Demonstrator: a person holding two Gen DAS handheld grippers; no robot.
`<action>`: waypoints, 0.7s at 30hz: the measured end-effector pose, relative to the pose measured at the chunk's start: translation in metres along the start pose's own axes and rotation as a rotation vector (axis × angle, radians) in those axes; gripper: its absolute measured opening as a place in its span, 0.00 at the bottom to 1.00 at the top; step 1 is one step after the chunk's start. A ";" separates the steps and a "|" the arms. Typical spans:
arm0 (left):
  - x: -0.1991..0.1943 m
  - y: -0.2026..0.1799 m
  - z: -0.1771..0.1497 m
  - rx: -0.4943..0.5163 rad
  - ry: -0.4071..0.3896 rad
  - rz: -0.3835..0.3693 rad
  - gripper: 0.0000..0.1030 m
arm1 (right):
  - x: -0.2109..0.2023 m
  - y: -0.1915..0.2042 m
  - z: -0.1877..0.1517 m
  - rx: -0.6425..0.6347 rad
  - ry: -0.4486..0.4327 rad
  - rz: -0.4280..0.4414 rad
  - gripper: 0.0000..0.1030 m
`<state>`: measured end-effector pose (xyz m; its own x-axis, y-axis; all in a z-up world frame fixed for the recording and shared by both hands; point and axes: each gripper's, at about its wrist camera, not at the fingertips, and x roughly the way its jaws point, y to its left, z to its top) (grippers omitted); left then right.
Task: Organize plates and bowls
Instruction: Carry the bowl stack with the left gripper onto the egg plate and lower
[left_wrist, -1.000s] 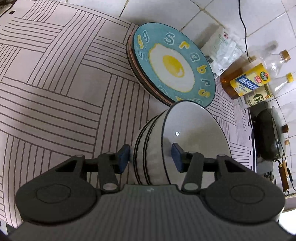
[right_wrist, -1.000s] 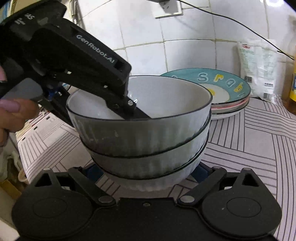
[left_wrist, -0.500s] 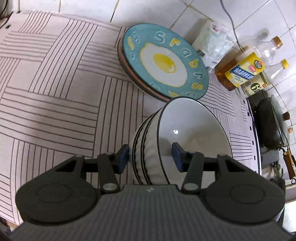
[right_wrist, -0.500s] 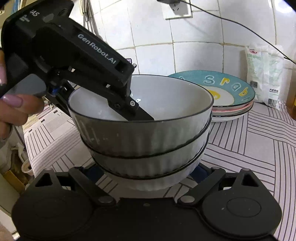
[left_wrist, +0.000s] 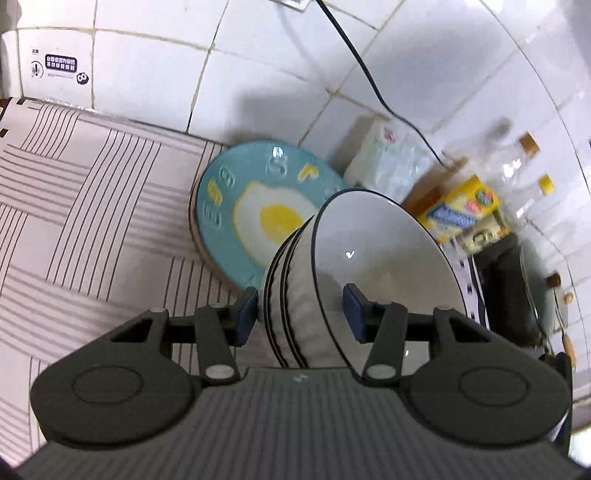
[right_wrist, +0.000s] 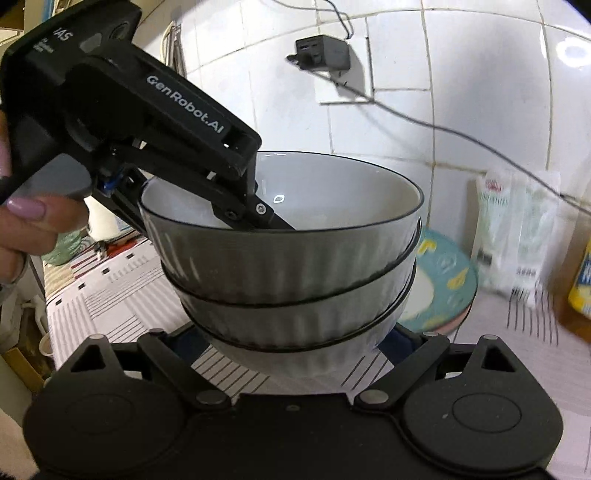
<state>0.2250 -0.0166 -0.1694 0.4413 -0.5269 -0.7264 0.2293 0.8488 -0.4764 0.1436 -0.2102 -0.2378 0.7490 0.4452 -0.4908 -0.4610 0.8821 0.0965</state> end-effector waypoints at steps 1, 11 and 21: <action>0.003 -0.002 0.005 -0.001 -0.008 0.003 0.47 | 0.003 -0.005 0.003 -0.004 -0.001 0.002 0.94; 0.039 0.005 0.040 -0.002 -0.015 0.024 0.48 | 0.046 -0.038 0.020 -0.031 0.017 0.016 0.94; 0.070 0.014 0.056 0.009 -0.011 0.054 0.48 | 0.082 -0.049 0.017 -0.038 0.048 0.006 0.94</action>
<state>0.3075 -0.0390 -0.1990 0.4631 -0.4795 -0.7454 0.2129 0.8766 -0.4316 0.2358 -0.2147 -0.2685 0.7226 0.4420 -0.5315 -0.4841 0.8724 0.0673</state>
